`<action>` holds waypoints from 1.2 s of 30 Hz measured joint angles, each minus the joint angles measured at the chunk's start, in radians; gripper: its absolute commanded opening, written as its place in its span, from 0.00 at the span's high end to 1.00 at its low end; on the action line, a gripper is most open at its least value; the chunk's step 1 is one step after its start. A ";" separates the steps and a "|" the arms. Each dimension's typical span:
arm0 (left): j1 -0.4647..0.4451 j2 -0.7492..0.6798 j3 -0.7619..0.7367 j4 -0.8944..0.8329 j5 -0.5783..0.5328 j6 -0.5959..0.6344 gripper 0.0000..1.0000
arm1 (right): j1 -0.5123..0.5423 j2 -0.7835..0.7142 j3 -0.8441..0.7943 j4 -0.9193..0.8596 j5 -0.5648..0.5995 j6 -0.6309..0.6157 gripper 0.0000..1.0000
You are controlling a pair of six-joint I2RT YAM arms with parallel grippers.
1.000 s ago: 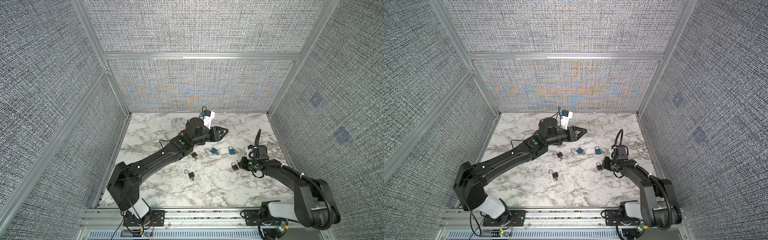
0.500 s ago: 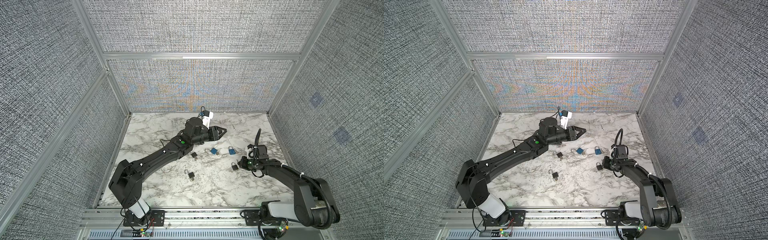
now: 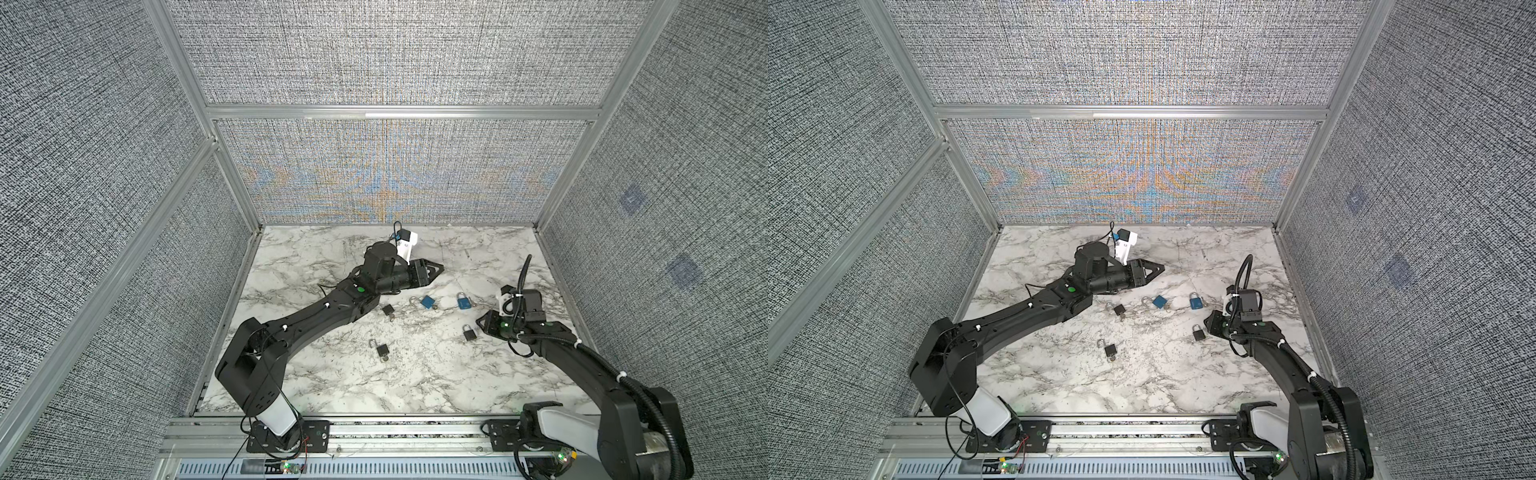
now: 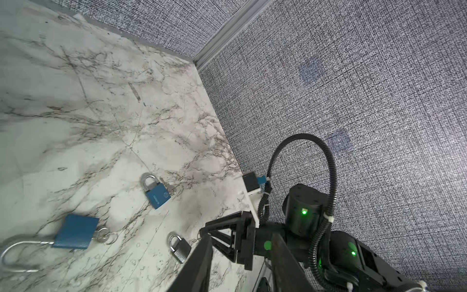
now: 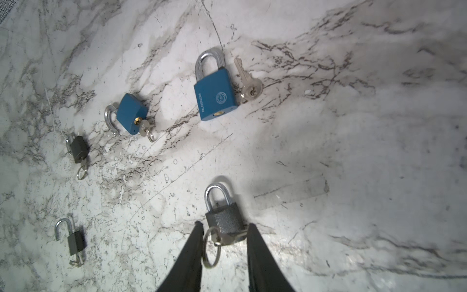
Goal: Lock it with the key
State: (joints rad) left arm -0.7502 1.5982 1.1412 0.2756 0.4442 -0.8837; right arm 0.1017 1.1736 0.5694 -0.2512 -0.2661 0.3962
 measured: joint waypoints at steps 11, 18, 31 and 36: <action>0.016 -0.046 -0.064 0.026 0.000 0.000 0.59 | 0.002 0.108 0.061 -0.092 0.073 0.011 0.68; 0.019 -0.046 -0.068 0.044 0.000 0.000 0.59 | 0.007 0.116 0.100 -0.176 0.141 0.012 0.68; 0.021 -0.028 -0.071 0.065 0.011 -0.019 0.59 | 0.012 0.087 0.105 -0.177 0.048 0.034 0.96; 0.021 -0.029 -0.076 0.066 0.011 -0.019 0.59 | 0.013 0.084 0.110 -0.177 0.048 0.036 0.70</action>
State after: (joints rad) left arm -0.7296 1.5696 1.0653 0.3412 0.4549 -0.9028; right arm 0.1143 1.2572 0.6792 -0.4278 -0.2176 0.4320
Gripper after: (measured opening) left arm 0.412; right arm 0.250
